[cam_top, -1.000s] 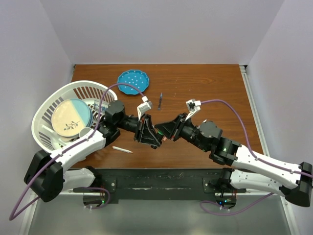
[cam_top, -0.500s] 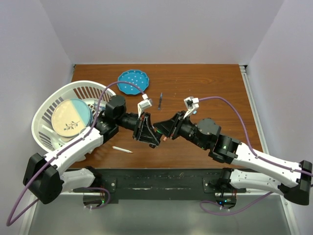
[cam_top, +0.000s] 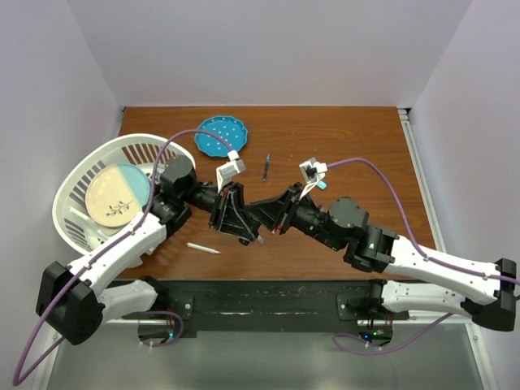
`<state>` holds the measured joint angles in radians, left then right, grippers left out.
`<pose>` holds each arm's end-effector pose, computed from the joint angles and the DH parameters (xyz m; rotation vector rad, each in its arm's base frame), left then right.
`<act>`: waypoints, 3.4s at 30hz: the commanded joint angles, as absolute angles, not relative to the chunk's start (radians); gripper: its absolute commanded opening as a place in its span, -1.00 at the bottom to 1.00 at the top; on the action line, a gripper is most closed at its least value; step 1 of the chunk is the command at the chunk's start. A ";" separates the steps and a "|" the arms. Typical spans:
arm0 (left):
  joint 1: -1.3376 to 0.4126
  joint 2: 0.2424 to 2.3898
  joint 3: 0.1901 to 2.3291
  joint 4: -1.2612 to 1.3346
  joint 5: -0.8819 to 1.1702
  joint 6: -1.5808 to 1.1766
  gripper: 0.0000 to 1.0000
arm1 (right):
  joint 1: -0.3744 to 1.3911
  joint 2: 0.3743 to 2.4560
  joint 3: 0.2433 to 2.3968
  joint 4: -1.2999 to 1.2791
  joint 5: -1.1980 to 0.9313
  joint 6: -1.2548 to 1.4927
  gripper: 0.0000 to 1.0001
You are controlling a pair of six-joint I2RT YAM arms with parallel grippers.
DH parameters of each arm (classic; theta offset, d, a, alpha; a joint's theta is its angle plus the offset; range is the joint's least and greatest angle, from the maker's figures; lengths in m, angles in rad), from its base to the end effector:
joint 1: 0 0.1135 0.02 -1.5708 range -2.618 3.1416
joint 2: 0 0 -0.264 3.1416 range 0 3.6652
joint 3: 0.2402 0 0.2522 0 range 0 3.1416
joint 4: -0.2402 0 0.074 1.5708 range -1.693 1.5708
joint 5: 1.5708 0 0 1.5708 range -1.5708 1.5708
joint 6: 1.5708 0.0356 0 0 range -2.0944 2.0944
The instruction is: Insert the pens into the pen caps
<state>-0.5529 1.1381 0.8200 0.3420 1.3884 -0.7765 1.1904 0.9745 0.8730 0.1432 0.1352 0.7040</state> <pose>0.1868 -0.1564 0.3355 1.1303 1.6730 -1.9773 0.0901 0.2124 0.3714 -0.2931 1.6800 1.3725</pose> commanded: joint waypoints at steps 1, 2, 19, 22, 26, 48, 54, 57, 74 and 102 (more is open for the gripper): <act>-0.485 1.158 0.856 0.563 0.847 -0.753 -1.00 | 1.384 1.052 0.899 -0.302 -0.102 0.802 -1.00; -0.485 1.154 0.841 0.551 0.865 -0.741 -0.92 | 1.375 1.048 0.931 -0.337 0.035 0.790 -1.00; -0.486 0.879 0.779 -0.166 0.560 -0.252 0.91 | 0.675 1.353 1.247 -0.733 -0.063 0.433 -1.00; -0.486 0.822 0.732 -0.153 0.485 -0.259 1.00 | 0.621 1.498 1.278 -0.718 -0.103 0.411 -1.00; -0.486 0.772 0.716 -0.173 0.361 -0.259 1.00 | 0.572 1.693 1.360 -0.698 -0.077 0.414 -1.00; -0.486 0.678 0.712 -0.204 0.180 -0.281 1.00 | 0.535 1.954 1.506 -0.749 0.080 0.420 -0.06; -0.486 0.647 0.712 -0.204 0.178 -0.272 1.00 | 0.569 1.865 1.497 -0.629 -0.050 0.260 0.00; -0.486 0.614 0.704 -0.196 0.166 -0.268 1.00 | 0.626 1.879 1.506 -0.583 -0.087 0.144 0.02; -0.486 0.462 0.693 -0.206 -0.052 -0.270 0.98 | 0.821 2.146 1.709 -0.554 -0.066 -0.066 0.21; -0.486 0.508 0.655 -0.279 0.041 -0.629 0.79 | 0.897 1.749 1.134 -0.175 0.132 0.325 -0.85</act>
<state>-0.4892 0.4808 0.6659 -0.2840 -0.0219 -0.4664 0.8936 1.8748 1.2156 -0.3222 0.1165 0.1871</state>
